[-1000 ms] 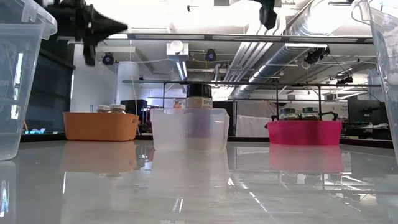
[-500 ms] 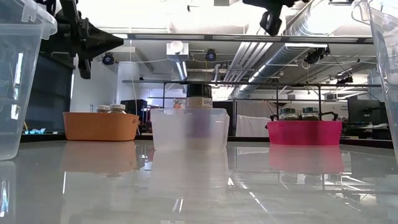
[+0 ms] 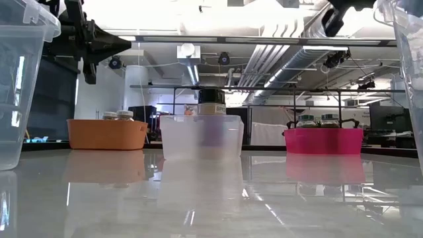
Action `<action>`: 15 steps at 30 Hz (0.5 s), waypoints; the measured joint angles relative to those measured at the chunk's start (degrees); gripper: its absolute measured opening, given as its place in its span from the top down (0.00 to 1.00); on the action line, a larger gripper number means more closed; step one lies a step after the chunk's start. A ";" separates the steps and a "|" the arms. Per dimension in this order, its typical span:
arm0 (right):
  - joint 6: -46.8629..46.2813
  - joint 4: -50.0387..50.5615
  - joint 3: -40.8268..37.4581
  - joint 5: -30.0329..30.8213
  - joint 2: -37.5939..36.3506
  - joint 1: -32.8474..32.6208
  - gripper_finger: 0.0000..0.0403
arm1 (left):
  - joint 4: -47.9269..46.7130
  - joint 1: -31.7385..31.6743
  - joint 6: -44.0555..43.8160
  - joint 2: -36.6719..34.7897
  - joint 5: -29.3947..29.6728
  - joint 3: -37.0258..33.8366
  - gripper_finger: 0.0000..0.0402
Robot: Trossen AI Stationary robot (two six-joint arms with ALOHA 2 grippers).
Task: Sort spices by type
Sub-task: Return to Home Position
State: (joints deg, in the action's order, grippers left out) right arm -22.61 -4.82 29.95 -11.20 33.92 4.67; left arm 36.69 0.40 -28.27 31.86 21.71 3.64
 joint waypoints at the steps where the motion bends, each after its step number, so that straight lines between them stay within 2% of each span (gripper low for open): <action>1: 3.95 -2.96 -1.73 0.29 -1.13 0.04 1.00 | 0.00 0.00 0.00 0.00 0.00 0.00 1.00; 3: 9.40 -6.91 -4.87 1.91 -2.53 0.36 1.00 | 0.01 0.00 -0.01 0.00 0.00 0.00 1.00; 6: 9.10 -9.88 -8.80 4.25 -2.94 2.30 1.00 | 0.00 0.00 -0.01 0.00 0.00 0.00 1.00; 12: 7.21 -11.73 -15.29 0.05 -2.95 3.63 1.00 | -0.53 0.00 -0.02 -0.75 0.00 0.00 1.00; 15: 6.78 -16.54 -18.92 -2.28 -2.94 3.65 1.00 | -1.45 0.00 -0.02 -1.91 -0.03 -0.11 1.00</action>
State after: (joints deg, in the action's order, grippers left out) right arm -15.83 -21.36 11.03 -13.48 30.97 8.32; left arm 35.24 0.40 -28.29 29.95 21.69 3.53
